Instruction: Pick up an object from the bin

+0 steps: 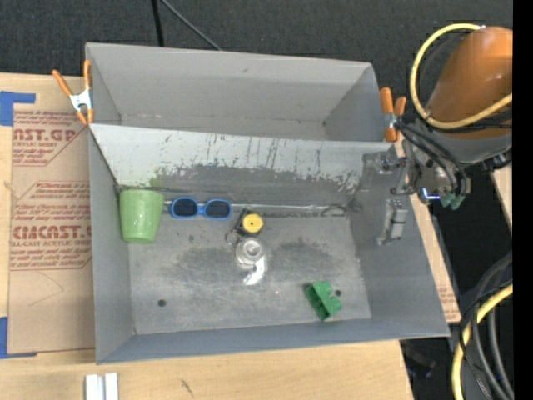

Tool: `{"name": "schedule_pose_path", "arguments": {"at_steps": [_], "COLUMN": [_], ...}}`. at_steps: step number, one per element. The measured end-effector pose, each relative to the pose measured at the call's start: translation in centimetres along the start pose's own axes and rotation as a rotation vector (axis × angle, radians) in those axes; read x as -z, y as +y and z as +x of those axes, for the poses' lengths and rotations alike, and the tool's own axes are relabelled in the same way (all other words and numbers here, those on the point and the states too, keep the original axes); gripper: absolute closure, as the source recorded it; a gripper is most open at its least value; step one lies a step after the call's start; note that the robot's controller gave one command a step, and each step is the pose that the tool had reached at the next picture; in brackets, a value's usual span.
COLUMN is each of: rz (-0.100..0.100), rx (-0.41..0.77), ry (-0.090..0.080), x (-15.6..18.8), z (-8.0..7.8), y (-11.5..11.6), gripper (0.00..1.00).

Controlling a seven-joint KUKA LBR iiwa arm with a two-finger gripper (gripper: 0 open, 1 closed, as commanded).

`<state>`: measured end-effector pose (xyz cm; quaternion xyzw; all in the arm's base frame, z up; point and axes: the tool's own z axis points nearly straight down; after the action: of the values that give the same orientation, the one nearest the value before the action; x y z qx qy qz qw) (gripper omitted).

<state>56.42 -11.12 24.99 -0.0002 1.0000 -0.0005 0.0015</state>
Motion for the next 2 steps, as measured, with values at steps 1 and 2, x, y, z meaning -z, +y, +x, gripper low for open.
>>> {"name": "schedule_pose_path", "arguments": {"at_steps": [1,2], "rz": [-0.003,-0.005], "rx": [-0.109,0.632], "ry": [0.012,0.006], "x": [-7.7,-17.6], "z": [6.0,6.2], "y": [1.7,3.4], "gripper": [0.00,0.00]}}
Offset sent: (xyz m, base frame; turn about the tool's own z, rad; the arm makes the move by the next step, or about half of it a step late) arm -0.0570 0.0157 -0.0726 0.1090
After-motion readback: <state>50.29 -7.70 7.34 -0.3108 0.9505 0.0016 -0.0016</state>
